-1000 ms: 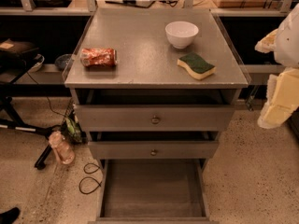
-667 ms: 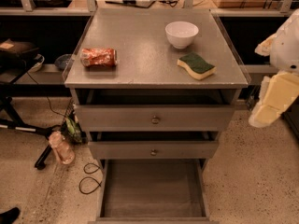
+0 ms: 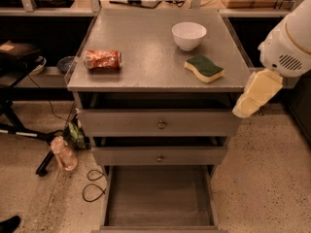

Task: Place sponge into bottom drawer

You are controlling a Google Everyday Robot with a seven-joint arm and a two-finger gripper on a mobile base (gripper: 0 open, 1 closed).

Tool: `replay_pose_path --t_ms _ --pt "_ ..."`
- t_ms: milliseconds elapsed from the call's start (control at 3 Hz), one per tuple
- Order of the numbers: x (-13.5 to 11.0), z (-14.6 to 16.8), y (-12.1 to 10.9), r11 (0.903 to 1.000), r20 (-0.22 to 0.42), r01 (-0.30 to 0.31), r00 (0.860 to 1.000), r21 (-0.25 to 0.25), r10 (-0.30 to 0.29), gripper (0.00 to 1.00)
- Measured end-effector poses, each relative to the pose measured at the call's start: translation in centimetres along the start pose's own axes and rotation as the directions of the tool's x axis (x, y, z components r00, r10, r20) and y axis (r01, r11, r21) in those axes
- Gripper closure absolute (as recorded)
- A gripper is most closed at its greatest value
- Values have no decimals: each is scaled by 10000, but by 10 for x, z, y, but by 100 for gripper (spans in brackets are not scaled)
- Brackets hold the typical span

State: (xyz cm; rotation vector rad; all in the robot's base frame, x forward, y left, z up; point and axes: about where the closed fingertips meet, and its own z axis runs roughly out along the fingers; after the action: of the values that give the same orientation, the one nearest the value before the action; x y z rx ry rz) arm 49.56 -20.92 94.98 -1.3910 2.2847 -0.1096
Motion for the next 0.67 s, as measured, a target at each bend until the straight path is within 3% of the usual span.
replay_pose_path --t_ms 333,667 --pt "-35 51 -30 9989 -59 -416 9991 -208 415 0" --pt "-35 51 -30 9989 -59 -416 9991 -208 415 0"
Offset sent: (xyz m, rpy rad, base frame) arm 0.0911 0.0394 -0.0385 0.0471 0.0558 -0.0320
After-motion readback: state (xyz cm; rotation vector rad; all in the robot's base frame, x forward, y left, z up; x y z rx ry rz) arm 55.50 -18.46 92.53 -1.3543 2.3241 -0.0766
